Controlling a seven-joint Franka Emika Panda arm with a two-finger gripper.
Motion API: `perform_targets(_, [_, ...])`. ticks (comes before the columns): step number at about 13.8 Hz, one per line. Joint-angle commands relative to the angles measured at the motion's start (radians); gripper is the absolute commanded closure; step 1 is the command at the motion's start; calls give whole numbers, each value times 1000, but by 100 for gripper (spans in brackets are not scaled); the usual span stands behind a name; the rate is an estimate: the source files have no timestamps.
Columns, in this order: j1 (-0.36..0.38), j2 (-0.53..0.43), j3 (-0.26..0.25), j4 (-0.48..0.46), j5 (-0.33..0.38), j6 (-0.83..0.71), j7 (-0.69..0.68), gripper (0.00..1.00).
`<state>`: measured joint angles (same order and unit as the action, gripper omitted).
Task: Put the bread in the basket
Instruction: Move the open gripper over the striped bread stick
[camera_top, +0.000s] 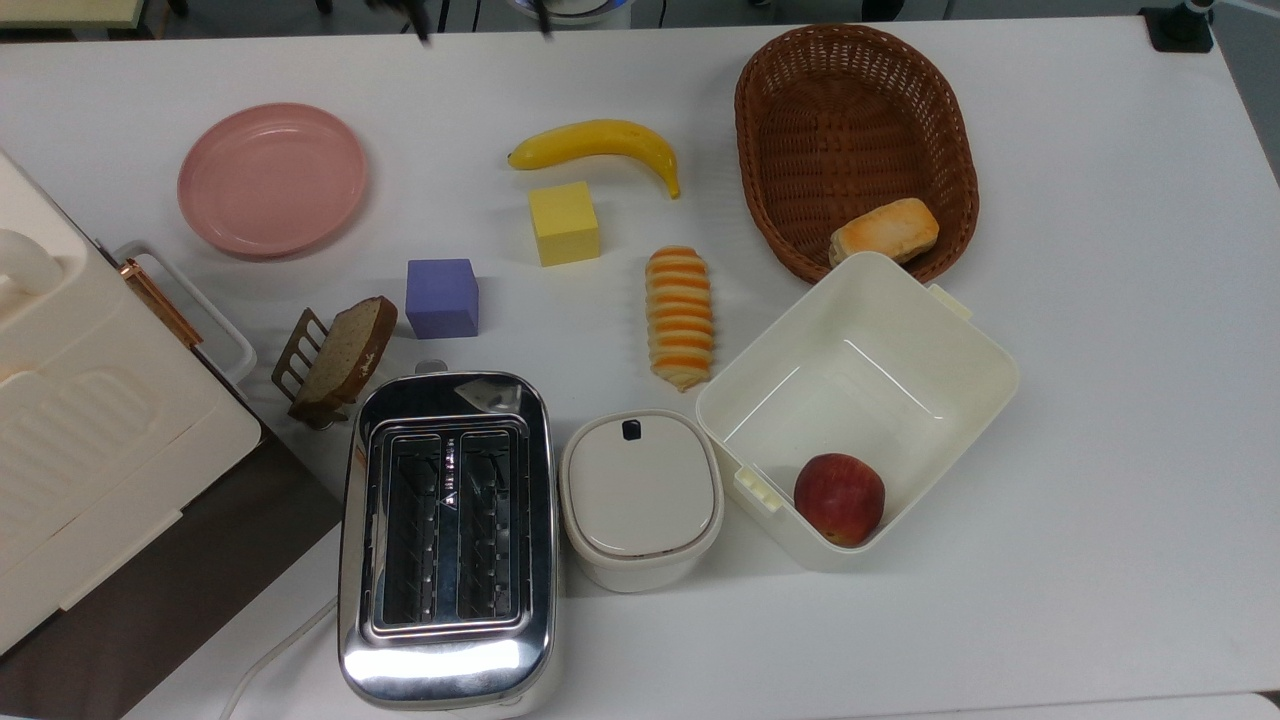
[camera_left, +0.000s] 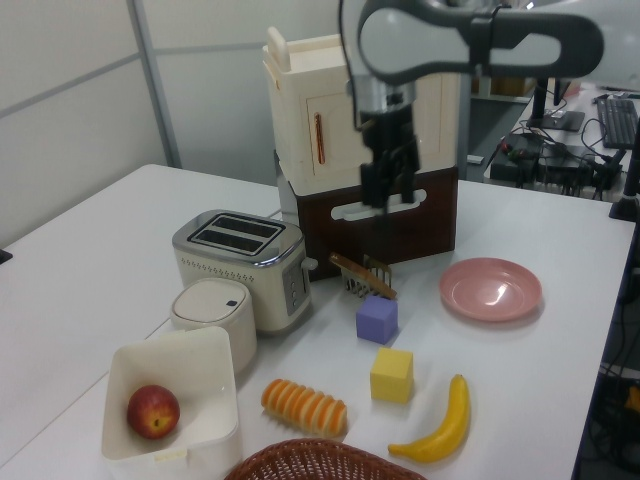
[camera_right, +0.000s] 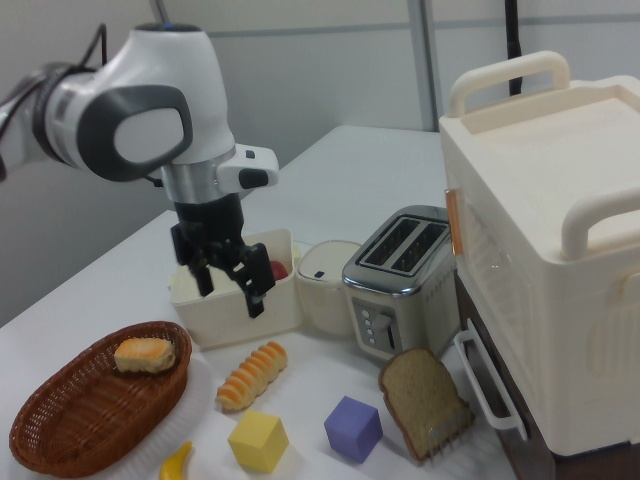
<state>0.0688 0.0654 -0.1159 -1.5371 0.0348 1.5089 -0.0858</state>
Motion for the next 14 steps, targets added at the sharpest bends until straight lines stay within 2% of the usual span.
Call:
perform_targets(1, [-6,56,91,-70,-4,225,255,0])
perform_targets(3, [2,70,113,-130,-15,330,277,0])
perform_targets(6, [13,119,117,-130,-9,365,285,0])
perform_targets(9, [29,152,136,-170,-6,494,401,0])
perform_targets(12, [52,165,137,-210,-7,513,409,0])
perform_targets(14, [54,163,157,-238,-10,516,409,0])
